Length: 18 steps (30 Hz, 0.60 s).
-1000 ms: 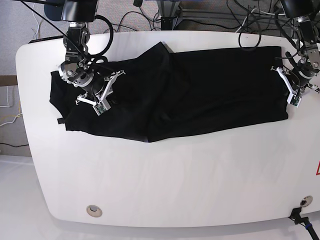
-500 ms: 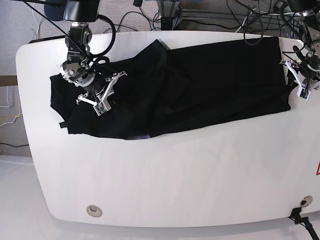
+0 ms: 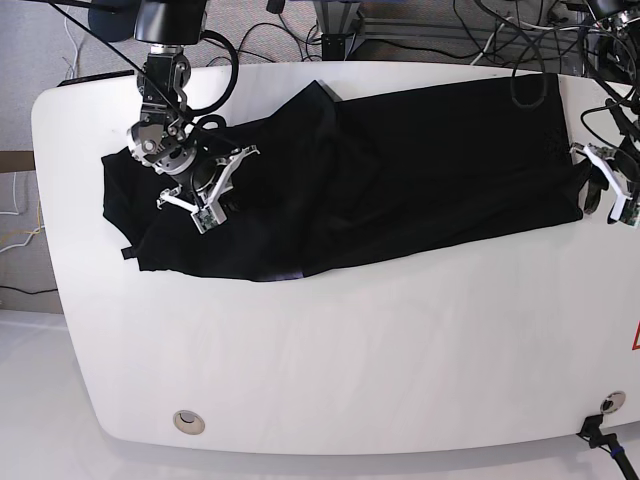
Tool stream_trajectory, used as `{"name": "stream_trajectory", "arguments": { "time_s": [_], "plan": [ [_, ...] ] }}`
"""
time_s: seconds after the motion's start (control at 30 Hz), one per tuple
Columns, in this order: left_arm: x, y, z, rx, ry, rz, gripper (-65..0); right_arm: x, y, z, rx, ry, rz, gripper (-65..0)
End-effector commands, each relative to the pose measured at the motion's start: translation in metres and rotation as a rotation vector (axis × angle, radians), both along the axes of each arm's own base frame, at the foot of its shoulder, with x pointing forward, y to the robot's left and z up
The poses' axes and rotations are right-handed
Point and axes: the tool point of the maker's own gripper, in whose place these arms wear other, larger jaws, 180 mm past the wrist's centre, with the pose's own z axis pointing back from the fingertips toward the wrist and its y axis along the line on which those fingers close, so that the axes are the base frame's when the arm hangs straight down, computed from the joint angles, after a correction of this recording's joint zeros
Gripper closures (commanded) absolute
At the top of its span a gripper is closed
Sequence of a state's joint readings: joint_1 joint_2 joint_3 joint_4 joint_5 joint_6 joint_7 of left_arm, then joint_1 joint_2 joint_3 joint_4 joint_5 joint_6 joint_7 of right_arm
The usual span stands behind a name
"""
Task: Fold the T-shirt properly
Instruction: 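Grasp the shirt end with the left gripper and pull it outward, then regrasp the shirt end with the left gripper near its edge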
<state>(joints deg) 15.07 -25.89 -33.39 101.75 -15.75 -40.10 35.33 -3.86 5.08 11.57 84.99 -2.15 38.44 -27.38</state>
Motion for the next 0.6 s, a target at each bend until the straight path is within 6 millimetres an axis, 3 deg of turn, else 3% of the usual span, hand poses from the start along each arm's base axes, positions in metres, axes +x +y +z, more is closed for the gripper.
{"name": "stream_trajectory", "arguments": {
  "time_s": [0.0, 0.17, 0.27, 0.57],
  "plan": [
    [0.015, -0.024, 0.004, -0.034, -0.037, -0.058, -22.3, -0.004, -0.002, -0.006, -0.034, 0.034, 0.014, 0.0],
    [0.028, -0.053, -0.054, -0.091, 0.073, -0.049, -22.3, -0.004, -0.001, -0.006, -0.033, 0.034, 0.014, 0.0],
    [0.024, -0.058, -0.069, -0.097, 0.104, -0.033, -22.3, -0.004, -0.002, -0.006, -0.033, 0.034, 0.013, 0.0],
    [-0.041, -0.057, -0.102, -0.070, 0.248, -0.042, -22.3, 0.000, -0.007, -0.005, -0.033, 0.028, -0.035, 0.0]
  ]
}}
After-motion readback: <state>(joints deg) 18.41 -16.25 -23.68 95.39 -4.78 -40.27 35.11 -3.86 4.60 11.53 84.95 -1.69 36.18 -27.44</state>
